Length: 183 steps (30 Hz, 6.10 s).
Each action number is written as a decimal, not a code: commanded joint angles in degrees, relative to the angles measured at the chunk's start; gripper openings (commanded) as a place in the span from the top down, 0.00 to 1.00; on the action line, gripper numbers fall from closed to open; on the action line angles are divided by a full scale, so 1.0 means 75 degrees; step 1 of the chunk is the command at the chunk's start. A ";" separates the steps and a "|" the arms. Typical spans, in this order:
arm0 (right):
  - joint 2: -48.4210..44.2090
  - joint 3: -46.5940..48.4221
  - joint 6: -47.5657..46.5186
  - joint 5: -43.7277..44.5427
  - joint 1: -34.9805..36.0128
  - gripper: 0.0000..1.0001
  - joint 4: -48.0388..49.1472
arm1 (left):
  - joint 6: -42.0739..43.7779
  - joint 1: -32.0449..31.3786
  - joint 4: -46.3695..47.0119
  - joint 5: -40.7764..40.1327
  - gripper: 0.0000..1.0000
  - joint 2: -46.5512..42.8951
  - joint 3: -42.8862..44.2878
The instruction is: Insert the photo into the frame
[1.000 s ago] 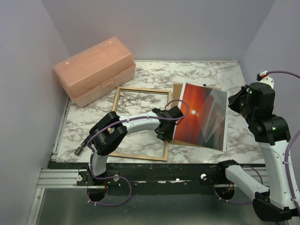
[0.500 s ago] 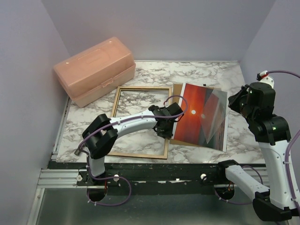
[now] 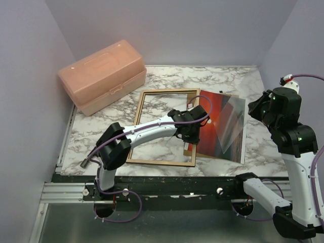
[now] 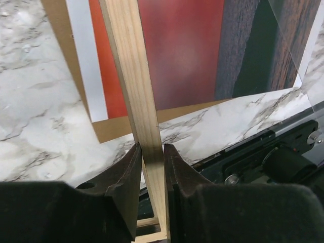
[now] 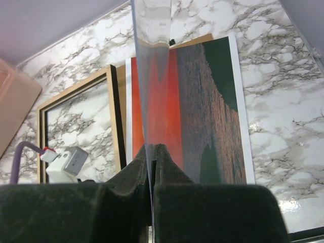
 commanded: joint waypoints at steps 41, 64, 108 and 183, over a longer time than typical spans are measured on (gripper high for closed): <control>0.0358 -0.0337 0.0153 -0.1591 0.0015 1.00 0.0508 | 0.2002 0.4363 0.0535 -0.1650 0.09 -0.4003 -0.4912; 0.0395 -0.0434 0.0740 -0.3620 0.0014 1.00 0.1160 | 0.2178 0.4246 0.0755 -0.0113 0.76 -0.3147 -0.5611; 0.0225 -0.0587 0.0841 -0.5038 0.0015 1.00 0.2302 | 0.0222 0.2159 0.1584 0.0228 1.00 -0.3877 -0.6007; 0.3106 -0.1193 -0.0263 -0.8413 -0.0116 1.00 0.1473 | 0.1579 0.4241 0.3107 0.2519 0.47 -0.4806 -0.7371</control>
